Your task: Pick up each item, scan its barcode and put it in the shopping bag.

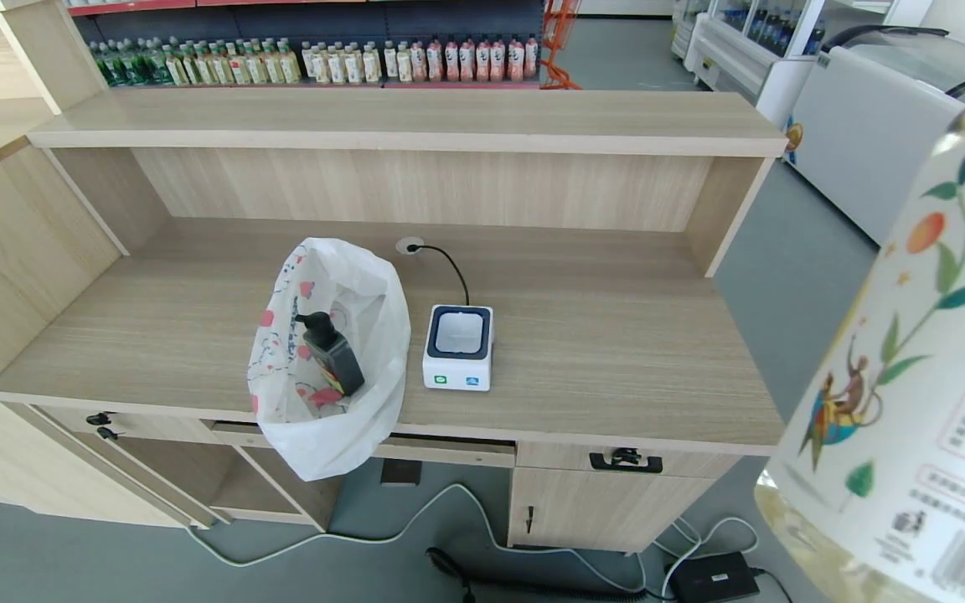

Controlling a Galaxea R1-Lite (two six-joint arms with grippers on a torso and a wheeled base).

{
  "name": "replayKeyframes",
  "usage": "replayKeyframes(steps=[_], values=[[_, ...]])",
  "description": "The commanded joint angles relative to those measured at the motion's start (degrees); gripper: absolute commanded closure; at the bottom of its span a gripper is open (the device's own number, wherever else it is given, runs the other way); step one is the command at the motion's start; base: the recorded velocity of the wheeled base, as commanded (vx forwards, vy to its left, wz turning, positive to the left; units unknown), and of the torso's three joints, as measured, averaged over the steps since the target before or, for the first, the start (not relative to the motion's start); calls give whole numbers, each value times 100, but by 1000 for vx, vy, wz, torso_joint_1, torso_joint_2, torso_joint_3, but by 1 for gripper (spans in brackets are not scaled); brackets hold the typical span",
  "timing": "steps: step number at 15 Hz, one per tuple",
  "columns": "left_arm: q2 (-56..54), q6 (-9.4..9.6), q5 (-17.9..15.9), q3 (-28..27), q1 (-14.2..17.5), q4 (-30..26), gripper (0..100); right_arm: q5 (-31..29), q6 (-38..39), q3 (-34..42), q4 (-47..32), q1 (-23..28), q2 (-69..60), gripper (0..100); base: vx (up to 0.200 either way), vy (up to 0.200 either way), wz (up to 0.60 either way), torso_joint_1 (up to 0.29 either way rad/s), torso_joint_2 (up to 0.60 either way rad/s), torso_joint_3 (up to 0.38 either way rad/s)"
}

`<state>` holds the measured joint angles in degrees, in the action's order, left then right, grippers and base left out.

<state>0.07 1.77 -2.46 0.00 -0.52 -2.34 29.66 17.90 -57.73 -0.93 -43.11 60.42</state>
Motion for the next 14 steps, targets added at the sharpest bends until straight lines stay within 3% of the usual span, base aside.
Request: replayKeyframes(steps=[1, 14], values=[[1, -1, 0, 0, 0, -3, 0, -22, -23, -159, -66, -277, -188, 100, 0, 0, 0, 0, 0, 0], [1, -1, 0, 0, 0, -3, 0, -39, -67, -106, -233, -154, -311, 100, 0, 0, 0, 0, 0, 0]])
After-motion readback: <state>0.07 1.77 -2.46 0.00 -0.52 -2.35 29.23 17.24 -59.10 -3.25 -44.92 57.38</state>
